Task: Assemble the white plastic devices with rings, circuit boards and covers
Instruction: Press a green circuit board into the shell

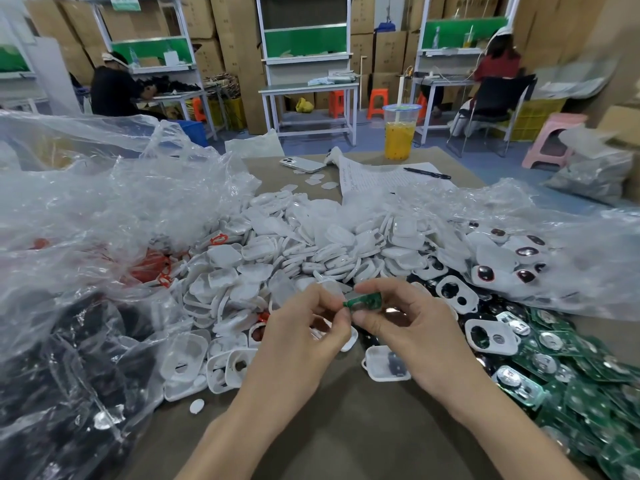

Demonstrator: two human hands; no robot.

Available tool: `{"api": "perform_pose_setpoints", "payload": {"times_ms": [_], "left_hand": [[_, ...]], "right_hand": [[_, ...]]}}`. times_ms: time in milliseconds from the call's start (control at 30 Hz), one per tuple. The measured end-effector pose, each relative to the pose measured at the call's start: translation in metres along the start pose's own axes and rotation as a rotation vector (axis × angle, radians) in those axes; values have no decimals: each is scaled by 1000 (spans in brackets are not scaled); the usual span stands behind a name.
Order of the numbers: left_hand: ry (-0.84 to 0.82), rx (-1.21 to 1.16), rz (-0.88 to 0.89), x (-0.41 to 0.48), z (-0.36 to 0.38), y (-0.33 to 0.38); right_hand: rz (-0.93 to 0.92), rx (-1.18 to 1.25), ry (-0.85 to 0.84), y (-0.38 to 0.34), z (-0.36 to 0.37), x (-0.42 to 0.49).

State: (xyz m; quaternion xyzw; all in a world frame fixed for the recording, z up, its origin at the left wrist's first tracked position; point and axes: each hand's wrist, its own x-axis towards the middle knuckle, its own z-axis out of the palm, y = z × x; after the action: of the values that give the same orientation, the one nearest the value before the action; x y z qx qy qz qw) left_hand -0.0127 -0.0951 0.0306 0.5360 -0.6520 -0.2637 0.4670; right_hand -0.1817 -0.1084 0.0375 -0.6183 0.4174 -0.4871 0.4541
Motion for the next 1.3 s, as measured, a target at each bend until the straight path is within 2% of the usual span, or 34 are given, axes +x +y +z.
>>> {"api": "perform_pose_setpoints", "payload": {"times_ms": [167,467,700,900,1000,1300], "left_hand": [[-22,84,77,0,0,-2],[-72,27,78,-1,-7,-1],[-91,1,48,-2,-9,-1],[-164,-203,-94,2,-7,5],[-161,-286,-106,0,-4,9],[-148,-401,-189,1,0,10]], "right_hand": [[-25,-132,11,3,0,1],[-57,-205,34,1,0,2],[-13,-172,40,-1,0,0],[113,-8,-1,-7,-4,2],[144,32,-20,-8,-4,3],[112,68,-98,-5,0,1]]}}
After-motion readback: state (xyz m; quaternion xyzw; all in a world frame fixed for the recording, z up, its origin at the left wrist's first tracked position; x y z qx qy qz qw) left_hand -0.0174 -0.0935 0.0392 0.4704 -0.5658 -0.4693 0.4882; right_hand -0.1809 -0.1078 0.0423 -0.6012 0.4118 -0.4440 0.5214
